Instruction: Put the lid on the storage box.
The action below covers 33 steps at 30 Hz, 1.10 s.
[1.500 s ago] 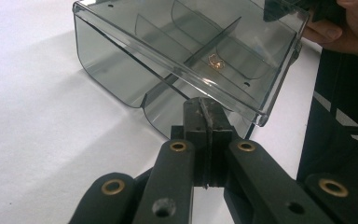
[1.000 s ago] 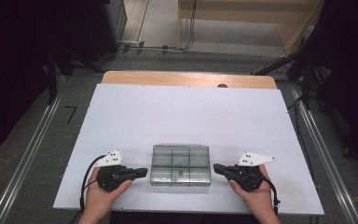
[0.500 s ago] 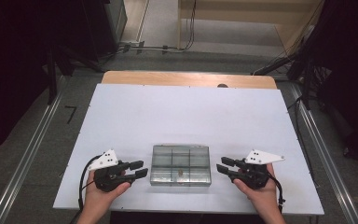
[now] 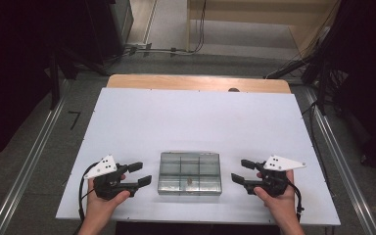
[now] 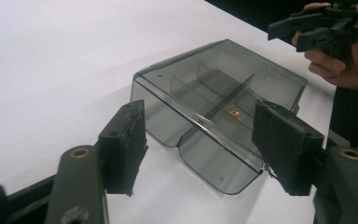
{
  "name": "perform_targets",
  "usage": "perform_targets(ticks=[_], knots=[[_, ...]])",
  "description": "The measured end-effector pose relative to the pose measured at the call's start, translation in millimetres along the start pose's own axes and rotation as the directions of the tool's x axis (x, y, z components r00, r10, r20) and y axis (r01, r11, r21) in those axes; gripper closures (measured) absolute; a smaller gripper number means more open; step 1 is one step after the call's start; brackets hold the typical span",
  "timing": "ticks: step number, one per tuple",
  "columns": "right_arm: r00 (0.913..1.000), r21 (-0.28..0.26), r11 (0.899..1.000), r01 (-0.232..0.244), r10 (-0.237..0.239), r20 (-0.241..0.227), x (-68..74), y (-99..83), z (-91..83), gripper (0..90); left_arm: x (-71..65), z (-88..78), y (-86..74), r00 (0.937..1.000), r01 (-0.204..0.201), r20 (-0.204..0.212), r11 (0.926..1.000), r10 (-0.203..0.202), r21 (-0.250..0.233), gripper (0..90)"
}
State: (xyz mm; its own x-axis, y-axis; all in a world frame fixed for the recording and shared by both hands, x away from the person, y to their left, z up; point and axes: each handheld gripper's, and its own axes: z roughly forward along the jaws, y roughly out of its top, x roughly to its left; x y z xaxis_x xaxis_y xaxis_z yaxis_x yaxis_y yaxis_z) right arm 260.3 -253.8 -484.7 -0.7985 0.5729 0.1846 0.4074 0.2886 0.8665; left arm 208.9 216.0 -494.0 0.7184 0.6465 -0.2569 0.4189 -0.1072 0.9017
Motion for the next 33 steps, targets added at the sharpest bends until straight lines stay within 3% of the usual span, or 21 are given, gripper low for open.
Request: perform_targets(ticks=[9,15,33], knots=[[0.9999,-0.023,1.000,0.000,-0.001,-0.013,-10.7,-3.0,-7.7,16.1,8.2,-10.8,-0.6,0.9997,0.023,-0.008,0.9985,-0.024,-0.049,17.9],[1.0000,-0.043,0.999,-0.005,0.005,-0.003,-18.4,-5.4,-14.3,14.1,14.0,-17.5,-2.6,0.9995,0.029,0.018,0.9970,-0.028,-0.072,7.8],[0.9977,-0.078,0.997,-0.028,0.032,0.060,-44.6,-15.9,-36.1,10.5,25.9,-27.7,-9.3,0.9998,0.006,-0.017,0.9956,-0.007,-0.094,1.6]])
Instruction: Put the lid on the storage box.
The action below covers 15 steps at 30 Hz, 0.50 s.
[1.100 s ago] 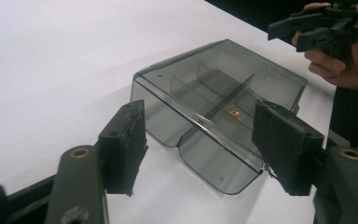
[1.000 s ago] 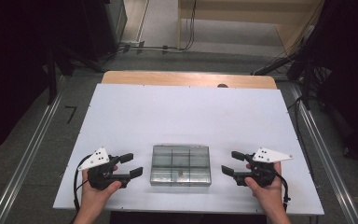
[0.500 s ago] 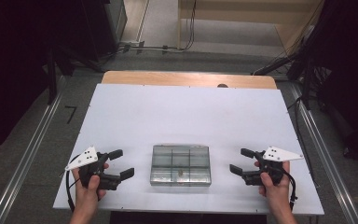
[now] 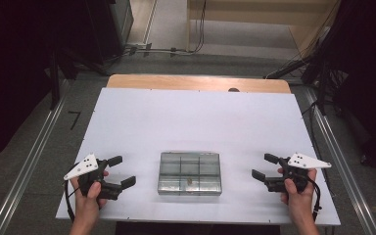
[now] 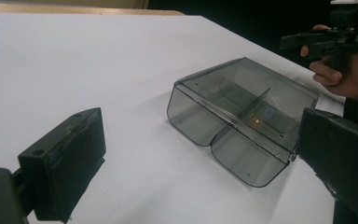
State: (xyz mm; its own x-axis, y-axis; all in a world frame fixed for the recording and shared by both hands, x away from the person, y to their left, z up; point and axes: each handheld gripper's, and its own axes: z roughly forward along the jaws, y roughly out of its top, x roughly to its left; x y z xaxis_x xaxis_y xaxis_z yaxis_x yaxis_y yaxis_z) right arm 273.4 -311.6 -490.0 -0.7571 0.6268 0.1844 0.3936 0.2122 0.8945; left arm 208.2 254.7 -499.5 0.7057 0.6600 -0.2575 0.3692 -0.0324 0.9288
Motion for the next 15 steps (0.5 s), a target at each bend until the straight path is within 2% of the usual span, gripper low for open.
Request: perform_targets(ticks=[8,15], knots=[[0.9998,-0.010,1.000,-0.021,0.021,0.007,-14.4,-7.1,-8.2,8.9,5.9,-2.6,-3.4,1.0000,0.005,-0.008,0.9999,-0.005,0.009,0.5],[0.9986,-0.018,0.999,-0.039,0.040,0.034,-26.3,-12.0,-18.2,8.8,9.6,-4.2,-5.4,0.9998,0.010,-0.018,0.9998,-0.010,0.015,0.0]])
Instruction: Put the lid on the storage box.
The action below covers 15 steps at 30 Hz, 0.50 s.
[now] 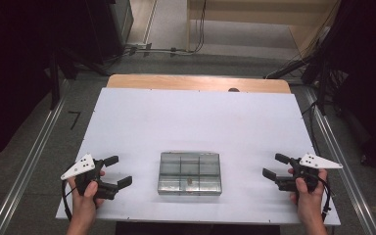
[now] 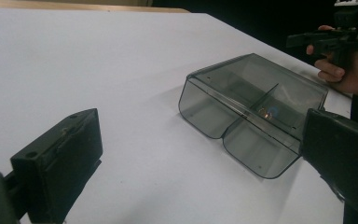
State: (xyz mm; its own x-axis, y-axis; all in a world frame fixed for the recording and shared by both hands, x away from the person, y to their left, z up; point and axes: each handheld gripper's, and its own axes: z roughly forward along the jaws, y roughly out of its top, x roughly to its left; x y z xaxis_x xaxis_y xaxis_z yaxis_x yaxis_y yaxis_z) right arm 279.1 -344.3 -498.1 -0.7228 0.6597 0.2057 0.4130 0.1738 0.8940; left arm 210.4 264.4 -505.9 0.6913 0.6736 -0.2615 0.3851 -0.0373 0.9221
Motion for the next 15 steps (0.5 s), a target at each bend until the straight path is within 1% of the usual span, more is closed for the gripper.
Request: perform_targets(ticks=[6,7,13,15], knots=[[0.9996,-0.011,1.000,-0.012,0.013,0.025,-9.3,-2.7,-8.1,8.6,2.5,-0.8,-1.7,0.9999,0.003,-0.012,1.0000,-0.003,0.003,0.0],[0.9993,-0.011,1.000,-0.022,0.023,0.029,-10.1,-3.0,-9.9,8.6,2.8,-0.8,-2.0,0.9999,0.004,-0.015,1.0000,-0.003,0.004,0.0],[0.9982,-0.023,0.999,-0.029,0.030,0.052,-16.4,-4.7,-17.6,8.5,6.0,-1.5,-4.1,0.9997,0.005,-0.023,0.9999,-0.005,0.012,0.0],[0.9976,-0.017,1.000,-0.021,0.022,0.065,-17.0,-4.9,-19.1,8.5,7.0,-1.8,-4.5,0.9998,0.003,-0.022,0.9999,-0.003,0.010,0.0]])
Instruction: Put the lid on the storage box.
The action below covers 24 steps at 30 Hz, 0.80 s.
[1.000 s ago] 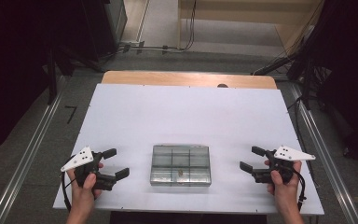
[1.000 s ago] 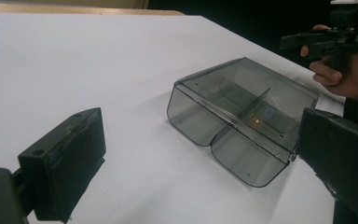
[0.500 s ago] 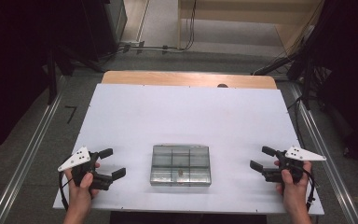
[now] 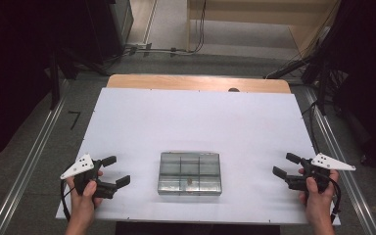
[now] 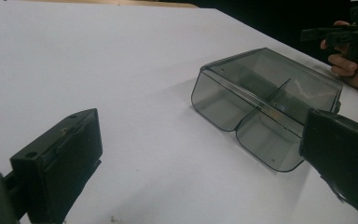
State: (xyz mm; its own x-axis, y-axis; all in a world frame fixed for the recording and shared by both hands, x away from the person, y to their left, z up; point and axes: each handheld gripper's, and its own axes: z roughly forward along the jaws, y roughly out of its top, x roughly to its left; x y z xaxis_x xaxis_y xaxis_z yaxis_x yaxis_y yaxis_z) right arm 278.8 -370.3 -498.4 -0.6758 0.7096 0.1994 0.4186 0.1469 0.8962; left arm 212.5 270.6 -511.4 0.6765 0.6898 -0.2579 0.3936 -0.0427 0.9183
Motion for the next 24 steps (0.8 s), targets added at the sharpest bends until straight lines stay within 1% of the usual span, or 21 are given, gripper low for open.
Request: perform_targets(ticks=[1,9,12,14,16,18,20,22,24], knots=[[1.0000,0.002,1.000,0.005,-0.005,0.004,-0.4,-0.1,-0.6,8.5,0.3,-0.1,-0.1,1.0000,0.000,-0.001,1.0000,0.000,0.001,0.0],[0.9998,-0.014,1.000,-0.003,0.003,0.021,-6.7,-1.4,-7.5,8.3,3.1,-2.6,-0.9,0.9999,0.006,-0.010,1.0000,-0.006,-0.004,0.0],[0.9995,-0.021,1.000,-0.014,0.015,0.027,-9.4,-2.0,-11.2,8.3,4.0,-3.5,-1.2,0.9999,0.009,-0.012,0.9999,-0.009,-0.009,0.0],[0.9991,-0.019,1.000,-0.012,0.013,0.040,-10.9,-2.1,-13.6,8.2,4.6,-3.9,-1.1,0.9999,0.008,-0.013,0.9999,-0.009,-0.009,0.0],[0.9982,-0.009,1.000,0.007,-0.006,0.059,-12.0,-2.2,-14.9,8.0,5.0,-4.0,-1.0,0.9999,0.013,-0.009,0.9998,-0.013,-0.015,0.0],[0.9978,-0.014,1.000,0.003,-0.002,0.066,-13.2,-2.9,-16.8,6.0,5.3,-4.1,-1.1,0.9999,0.016,-0.007,0.9997,-0.016,-0.020,0.0],[0.9983,-0.031,1.000,-0.002,0.004,0.058,-14.6,-3.4,-18.5,4.8,5.8,-3.8,-1.8,0.9999,0.015,-0.007,0.9998,-0.015,-0.016,0.0],[0.9985,-0.040,0.999,-0.004,0.006,0.054,-15.4,-4.4,-18.7,1.7,6.0,-2.5,-2.9,0.9998,0.019,-0.002,0.9997,-0.019,-0.016,0.0],[0.9991,-0.048,0.999,-0.010,0.012,0.041,-16.4,-6.4,-18.0,0.5,5.8,-1.5,-4.4,0.9997,0.022,0.009,0.9995,-0.022,-0.022,0.0]])
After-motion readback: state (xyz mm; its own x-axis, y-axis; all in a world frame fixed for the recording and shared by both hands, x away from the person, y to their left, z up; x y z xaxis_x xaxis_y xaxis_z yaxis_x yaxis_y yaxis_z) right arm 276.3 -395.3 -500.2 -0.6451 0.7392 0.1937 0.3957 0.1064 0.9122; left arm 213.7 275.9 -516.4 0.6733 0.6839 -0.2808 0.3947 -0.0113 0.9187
